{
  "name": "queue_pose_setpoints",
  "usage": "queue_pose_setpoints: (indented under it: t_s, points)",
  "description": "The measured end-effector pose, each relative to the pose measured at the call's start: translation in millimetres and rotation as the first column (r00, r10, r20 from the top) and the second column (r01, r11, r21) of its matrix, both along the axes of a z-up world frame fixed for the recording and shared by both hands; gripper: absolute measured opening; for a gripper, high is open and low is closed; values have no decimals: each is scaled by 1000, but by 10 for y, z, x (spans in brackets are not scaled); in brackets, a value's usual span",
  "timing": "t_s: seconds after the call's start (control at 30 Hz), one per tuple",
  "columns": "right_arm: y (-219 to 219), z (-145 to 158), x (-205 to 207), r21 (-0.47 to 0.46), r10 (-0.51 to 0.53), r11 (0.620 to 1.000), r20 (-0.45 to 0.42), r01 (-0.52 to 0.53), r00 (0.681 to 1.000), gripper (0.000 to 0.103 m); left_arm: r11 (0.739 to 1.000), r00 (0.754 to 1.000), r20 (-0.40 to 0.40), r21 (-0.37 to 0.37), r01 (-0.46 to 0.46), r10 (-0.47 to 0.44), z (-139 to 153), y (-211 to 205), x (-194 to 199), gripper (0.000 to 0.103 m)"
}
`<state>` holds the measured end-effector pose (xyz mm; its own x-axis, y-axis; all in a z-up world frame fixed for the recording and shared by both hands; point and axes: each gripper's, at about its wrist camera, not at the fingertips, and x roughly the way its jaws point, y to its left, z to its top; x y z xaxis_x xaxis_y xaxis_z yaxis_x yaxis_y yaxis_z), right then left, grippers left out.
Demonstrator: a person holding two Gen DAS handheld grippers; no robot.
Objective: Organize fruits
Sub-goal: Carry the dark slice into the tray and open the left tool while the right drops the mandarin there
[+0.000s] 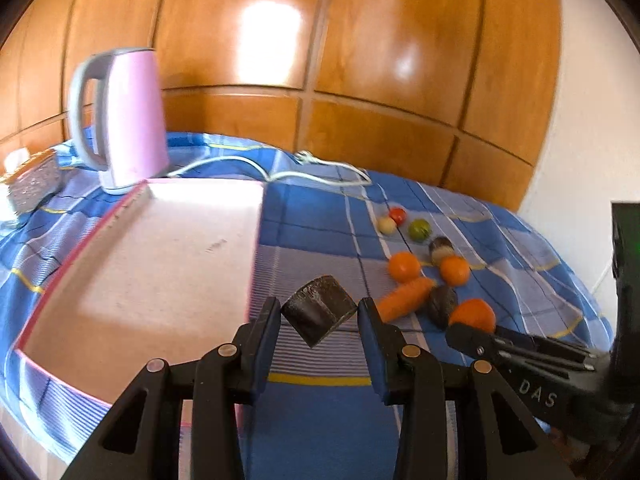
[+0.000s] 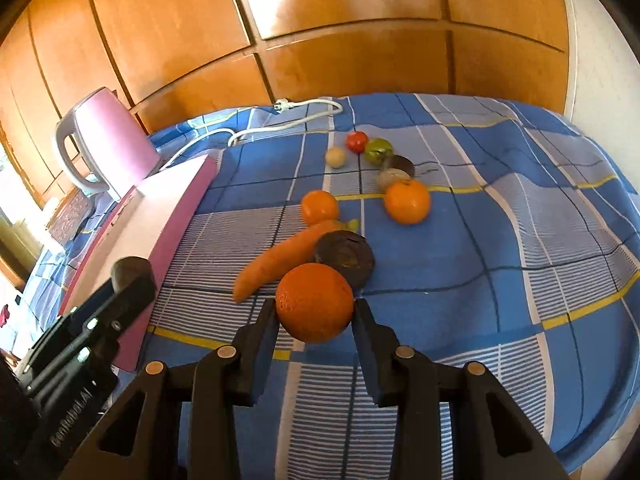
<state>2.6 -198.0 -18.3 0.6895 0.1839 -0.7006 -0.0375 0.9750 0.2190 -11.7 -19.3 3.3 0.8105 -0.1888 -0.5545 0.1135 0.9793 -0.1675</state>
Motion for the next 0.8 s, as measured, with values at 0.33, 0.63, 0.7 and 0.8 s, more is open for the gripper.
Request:
queue_pose_setpoints:
  t_s: [0.33,0.63,0.7,0.8]
  points:
    - [365,106,6,-65,108,993,106,-101,988,38,991,989,52,-10,-136,136,70,214,-35,40]
    - [659,179,132,-71,210,977,183,-201,960,38,926,928,24,-78,-369,372,62,638,22,41]
    - [703,190,190,-48,221,975,184,-216,958,38,904,910,-6,-110,-413,415,35,760,40,41]
    - [811,223,271,-21,253,967,188,-254,949,38,870,881,-49,-145,-472,470,-14,923,73,41]
